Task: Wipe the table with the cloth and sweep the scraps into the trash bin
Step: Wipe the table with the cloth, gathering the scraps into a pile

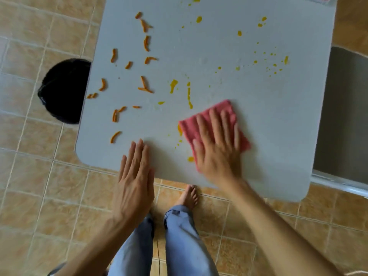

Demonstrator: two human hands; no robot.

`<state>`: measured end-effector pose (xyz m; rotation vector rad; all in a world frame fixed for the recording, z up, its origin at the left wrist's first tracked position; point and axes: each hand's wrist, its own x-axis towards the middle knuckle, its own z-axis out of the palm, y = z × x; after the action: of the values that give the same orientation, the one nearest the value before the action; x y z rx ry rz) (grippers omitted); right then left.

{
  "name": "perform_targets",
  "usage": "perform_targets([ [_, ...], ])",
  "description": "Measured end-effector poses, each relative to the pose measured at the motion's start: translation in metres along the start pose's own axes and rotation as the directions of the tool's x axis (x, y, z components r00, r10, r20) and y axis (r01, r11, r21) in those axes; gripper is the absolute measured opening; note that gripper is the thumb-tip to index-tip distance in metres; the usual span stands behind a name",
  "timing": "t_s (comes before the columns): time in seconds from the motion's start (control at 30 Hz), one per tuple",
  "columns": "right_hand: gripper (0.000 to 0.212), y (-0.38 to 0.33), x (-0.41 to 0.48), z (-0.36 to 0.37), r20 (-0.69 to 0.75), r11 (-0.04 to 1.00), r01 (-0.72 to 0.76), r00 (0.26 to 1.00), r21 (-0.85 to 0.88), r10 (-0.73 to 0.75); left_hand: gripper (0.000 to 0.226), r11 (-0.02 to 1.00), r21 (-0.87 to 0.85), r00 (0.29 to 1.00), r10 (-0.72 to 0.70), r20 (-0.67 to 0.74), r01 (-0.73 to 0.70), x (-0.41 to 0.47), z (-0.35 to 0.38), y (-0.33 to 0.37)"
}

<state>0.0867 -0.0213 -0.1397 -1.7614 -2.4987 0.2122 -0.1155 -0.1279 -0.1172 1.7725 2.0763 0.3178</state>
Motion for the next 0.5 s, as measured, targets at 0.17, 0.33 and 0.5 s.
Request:
perform_targets([
  [0.17,0.052,0.028,0.011,0.007,-0.163,0.901,-0.432,0.893,-0.042,0.42,0.055,0.999,0.034,1.0,0.018,-0.019,-0.018,-0.004,0.008,-0.013],
  [0.33,0.055,-0.069,-0.044,0.014,-0.125,0.871,-0.49,0.862,0.04,0.491,0.054,1.0,0.006,1.0,0.003,-0.029,-0.003,-0.002,0.005,-0.013],
  [0.5,0.057,-0.057,0.008,0.013,0.018,0.989,0.137,0.991,-0.049,-0.136,0.067,0.999,-0.008,0.999,0.047,-0.017,-0.048,-0.003,0.003,-0.019],
])
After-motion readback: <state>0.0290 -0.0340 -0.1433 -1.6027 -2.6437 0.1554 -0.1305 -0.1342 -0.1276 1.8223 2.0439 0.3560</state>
